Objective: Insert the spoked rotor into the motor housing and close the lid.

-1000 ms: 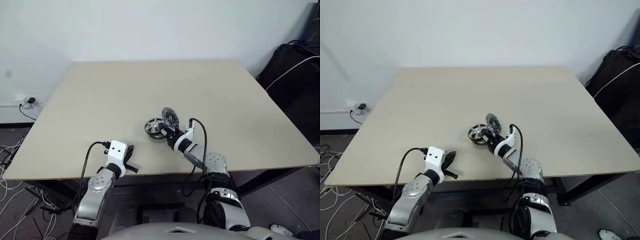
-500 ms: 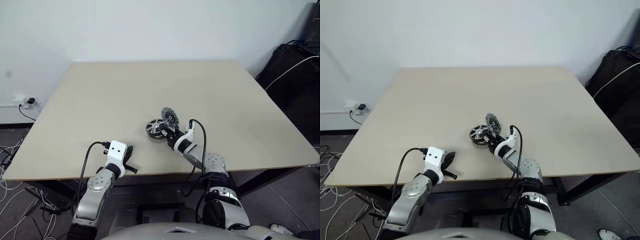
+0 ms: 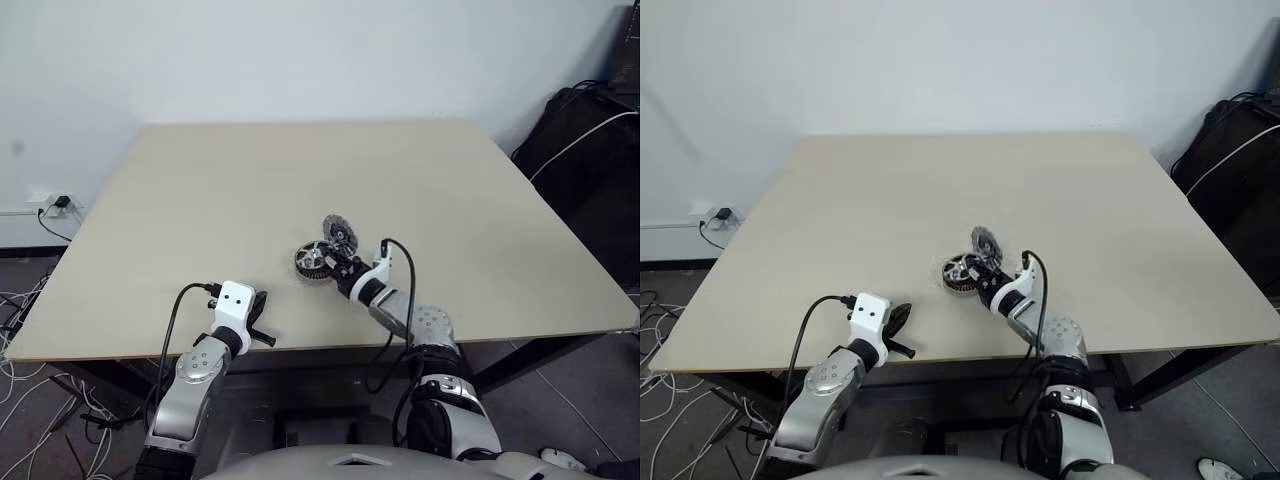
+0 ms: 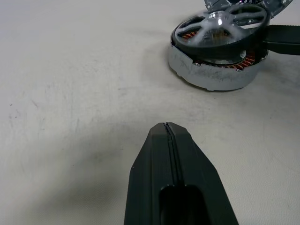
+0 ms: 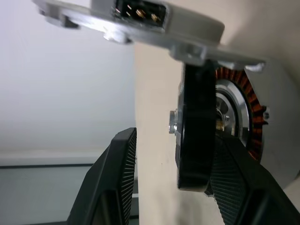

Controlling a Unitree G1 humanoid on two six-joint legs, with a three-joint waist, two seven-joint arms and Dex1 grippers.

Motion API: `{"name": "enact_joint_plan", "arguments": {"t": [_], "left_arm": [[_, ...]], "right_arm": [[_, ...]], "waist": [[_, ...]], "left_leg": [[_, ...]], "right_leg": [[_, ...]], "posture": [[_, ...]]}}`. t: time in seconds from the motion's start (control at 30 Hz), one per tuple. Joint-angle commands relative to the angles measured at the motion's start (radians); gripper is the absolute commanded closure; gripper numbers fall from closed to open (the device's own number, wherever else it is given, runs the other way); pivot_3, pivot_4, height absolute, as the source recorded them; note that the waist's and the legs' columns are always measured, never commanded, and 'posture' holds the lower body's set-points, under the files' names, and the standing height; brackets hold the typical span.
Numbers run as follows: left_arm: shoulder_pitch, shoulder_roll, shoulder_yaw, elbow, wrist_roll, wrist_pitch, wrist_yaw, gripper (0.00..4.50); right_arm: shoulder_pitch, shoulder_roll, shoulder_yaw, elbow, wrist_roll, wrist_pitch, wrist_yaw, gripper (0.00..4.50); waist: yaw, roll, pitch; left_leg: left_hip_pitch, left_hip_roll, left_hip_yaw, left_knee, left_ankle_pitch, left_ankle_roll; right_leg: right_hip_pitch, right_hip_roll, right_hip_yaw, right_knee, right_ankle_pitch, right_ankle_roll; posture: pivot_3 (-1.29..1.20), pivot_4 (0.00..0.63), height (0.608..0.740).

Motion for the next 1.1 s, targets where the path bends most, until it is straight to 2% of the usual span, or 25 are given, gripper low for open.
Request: {"name": "enact_joint_plan", "arguments": {"t": [0.03, 0.33, 0.57, 0.67, 0.77, 0.83, 0.97, 1.1], "left_arm": [[-0.017, -0.006, -0.005, -0.04, -0.003, -0.007, -0.001, 4.5], [-0.02, -0.01, -0.005, -0.034, -0.002, -0.011, -0.002, 4.5], [-0.023, -0.009, -0.002, -0.033, -0.004, -0.014, -0.004, 4.5], [-0.025, -0.009, -0.003, -0.03, -0.004, -0.015, -0.005, 4.5], [-0.029, -0.01, -0.005, -0.027, -0.004, -0.015, -0.006, 4.5], [-0.031, -0.01, -0.006, -0.025, -0.004, -0.015, -0.008, 4.5], [-0.031, -0.011, -0.007, -0.027, -0.004, -0.015, -0.008, 4.5], [-0.026, -0.011, -0.003, -0.031, -0.004, -0.016, -0.004, 4.5]], "right_arm": [[0.004, -0.005, -0.008, -0.059, 0.01, 0.012, -0.005, 2.14], [0.06, -0.044, -0.01, -0.16, 0.014, 0.057, -0.039, 2.14], [0.123, -0.063, 0.021, -0.33, 0.048, 0.154, -0.063, 2.14], [0.15, -0.085, 0.111, -0.444, 0.009, 0.191, -0.047, 2.74], [0.155, -0.107, 0.224, -0.529, -0.078, 0.15, -0.028, 3.74], [0.142, -0.128, 0.322, -0.557, -0.188, 0.079, -0.023, 4.38], [0.099, -0.165, 0.53, -0.552, -0.423, -0.069, -0.019, 4.48], [0.043, -0.149, 0.629, -0.477, -0.578, -0.198, -0.028, 4.48]], "waist": [[0.0, 0.0, 0.0], [0.001, 0.0, 0.0], [0.002, 0.0, 0.0], [0.001, 0.001, 0.0], [-0.001, 0.001, 0.0], [-0.001, 0.001, 0.0], [-0.001, 0.001, -0.001], [0.0, 0.0, 0.0]], "left_leg": [[0.0, 0.0, 0.0, 0.0, 0.0, 0.0], [0.0, 0.0, 0.0, 0.0, 0.0, 0.0], [0.0, 0.0, 0.0, 0.001, 0.0, 0.0], [0.0, 0.001, 0.0, 0.001, 0.0, 0.0], [0.0, 0.001, 0.0, 0.001, 0.0, 0.0], [0.0, 0.001, 0.0, 0.001, 0.0, 0.0], [0.0, 0.0, 0.0, 0.002, 0.0, 0.0], [0.0, 0.0, 0.0, 0.003, 0.0, 0.0]], "right_leg": [[0.0, 0.0, 0.0, 0.0, 0.0, 0.0], [0.0, 0.0, 0.0, 0.0, 0.0, 0.0], [0.0, -0.001, 0.0, 0.0, 0.0, 0.0], [0.0, -0.002, 0.0, 0.0, 0.0, 0.0], [0.0, -0.002, 0.001, 0.0, 0.0, 0.0], [0.0, -0.001, 0.0, 0.0, 0.0, 0.0], [0.0, 0.0, 0.0, 0.001, 0.0, 0.0], [0.0, 0.001, 0.0, 0.001, 0.0, 0.0]], "posture": [[0.0, 0.0, 0.74], [0.0, 0.0, 0.74], [0.0, 0.0, 0.74], [0.0, 0.0, 0.74], [0.0, 0.0, 0.74], [0.0, 0.0, 0.74], [0.0, 0.0, 0.74], [0.0, 0.0, 0.74]]}}
